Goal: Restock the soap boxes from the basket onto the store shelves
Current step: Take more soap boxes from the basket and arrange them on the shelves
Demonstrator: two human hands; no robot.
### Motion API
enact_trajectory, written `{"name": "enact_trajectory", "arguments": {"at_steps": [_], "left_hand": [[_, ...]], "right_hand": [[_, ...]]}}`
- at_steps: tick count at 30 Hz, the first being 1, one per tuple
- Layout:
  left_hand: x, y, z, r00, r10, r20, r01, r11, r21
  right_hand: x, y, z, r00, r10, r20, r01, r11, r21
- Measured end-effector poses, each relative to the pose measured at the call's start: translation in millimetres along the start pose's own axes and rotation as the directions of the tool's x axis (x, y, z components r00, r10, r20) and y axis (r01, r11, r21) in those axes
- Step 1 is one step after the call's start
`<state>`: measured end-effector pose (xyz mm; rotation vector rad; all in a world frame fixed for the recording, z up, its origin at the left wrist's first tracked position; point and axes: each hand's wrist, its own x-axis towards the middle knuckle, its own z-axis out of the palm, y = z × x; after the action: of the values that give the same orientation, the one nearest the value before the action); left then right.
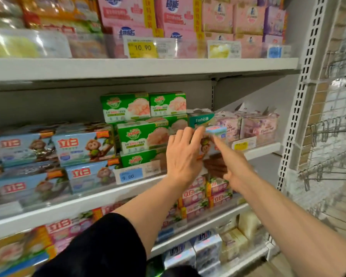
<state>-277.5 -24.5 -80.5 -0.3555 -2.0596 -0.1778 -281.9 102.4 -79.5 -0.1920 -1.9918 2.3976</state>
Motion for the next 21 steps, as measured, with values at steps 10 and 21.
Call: {"name": "enact_trajectory", "arguments": {"at_steps": [10,21], "left_hand": [[-103.1,13.2,-54.2,0.996,0.055,-0.067,-0.065,0.983,-0.169],[-262.9,-82.8,-113.9,0.876,-0.163,0.454,0.220,0.973,-0.076]], "right_hand": [[-73.0,26.8,30.5,0.996,0.088,0.020,-0.089,0.993,0.082],[-121.0,118.5,39.8,0.960,0.252,0.119,-0.236,0.963,-0.133]]}}
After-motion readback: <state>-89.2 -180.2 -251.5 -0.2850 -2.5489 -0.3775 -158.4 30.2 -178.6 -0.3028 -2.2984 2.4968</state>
